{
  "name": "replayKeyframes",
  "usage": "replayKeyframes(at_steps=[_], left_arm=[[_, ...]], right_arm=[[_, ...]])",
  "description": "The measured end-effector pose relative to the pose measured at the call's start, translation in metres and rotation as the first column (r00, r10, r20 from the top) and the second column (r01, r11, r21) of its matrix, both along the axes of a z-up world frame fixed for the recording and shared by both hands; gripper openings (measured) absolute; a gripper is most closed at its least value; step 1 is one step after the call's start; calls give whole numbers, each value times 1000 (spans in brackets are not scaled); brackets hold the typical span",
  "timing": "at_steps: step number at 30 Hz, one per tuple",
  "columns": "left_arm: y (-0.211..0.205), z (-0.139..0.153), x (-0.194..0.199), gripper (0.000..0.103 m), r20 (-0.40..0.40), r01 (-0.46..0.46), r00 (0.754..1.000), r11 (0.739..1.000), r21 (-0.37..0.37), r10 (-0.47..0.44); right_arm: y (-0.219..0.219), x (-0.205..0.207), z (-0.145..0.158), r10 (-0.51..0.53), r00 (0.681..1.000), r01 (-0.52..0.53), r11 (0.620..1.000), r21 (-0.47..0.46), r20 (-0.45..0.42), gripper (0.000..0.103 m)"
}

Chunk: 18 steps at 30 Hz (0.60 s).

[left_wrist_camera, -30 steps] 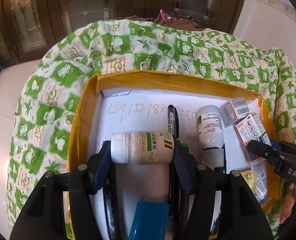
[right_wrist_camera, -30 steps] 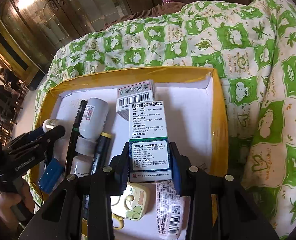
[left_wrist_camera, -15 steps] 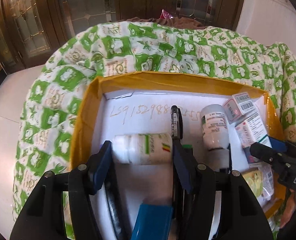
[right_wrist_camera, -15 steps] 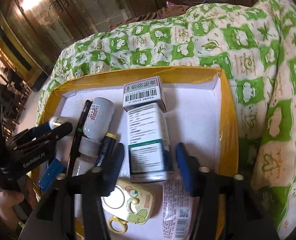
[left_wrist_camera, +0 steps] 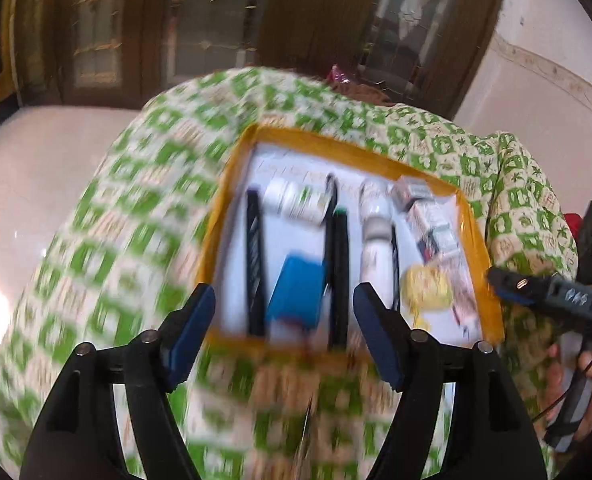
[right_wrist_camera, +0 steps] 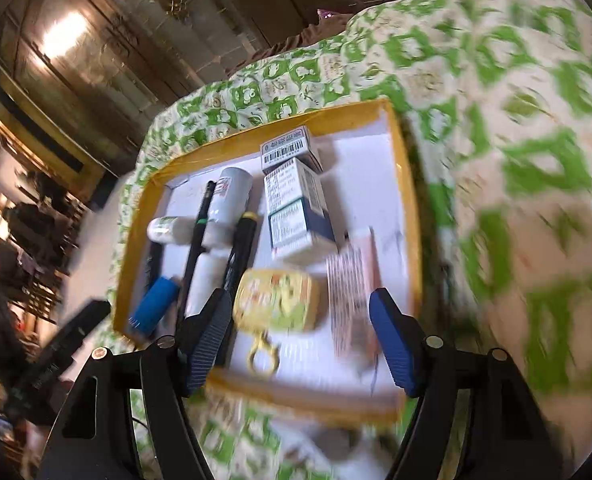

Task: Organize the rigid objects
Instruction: 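Lower the bottle and box into the tray and open both tools, then grasp the clear ballpoint pen with the left tool while the right tool grasps the white plug charger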

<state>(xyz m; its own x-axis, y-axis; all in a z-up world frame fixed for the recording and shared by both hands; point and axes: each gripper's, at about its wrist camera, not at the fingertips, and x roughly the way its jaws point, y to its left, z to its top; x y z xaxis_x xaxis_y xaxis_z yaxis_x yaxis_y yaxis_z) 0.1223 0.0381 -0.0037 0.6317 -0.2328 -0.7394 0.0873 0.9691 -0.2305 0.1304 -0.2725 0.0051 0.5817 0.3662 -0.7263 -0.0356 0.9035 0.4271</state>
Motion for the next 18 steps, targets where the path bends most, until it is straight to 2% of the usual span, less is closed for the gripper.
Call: replayKeyframes(at_steps=[3,8,11,15,18], left_arm=[[11,-10,-25,71,-43,-49,998,998,-34,48],[14,-16,-47,71,-66,-79,995,994,-71,75],[9,-16,-57,71,-64,-71,996,996,-60,68],[2,-27,-60,71,-123,-61,991,997,-39,56],[2,-28,-62,71,-122,-57,991,997,-50,50]], right_arm=[[1,-27,10,15,1000,-14,1000,-17,17,67],[14,-63,14,60,998,-60,998,-31,16,70],[19,-79,14,89,996,-88,995,-56,20,70],[20,-87,8,100,994,-96,991,-89,34,70],[17,-90,4,98,995,-95,991,-100,26,70]])
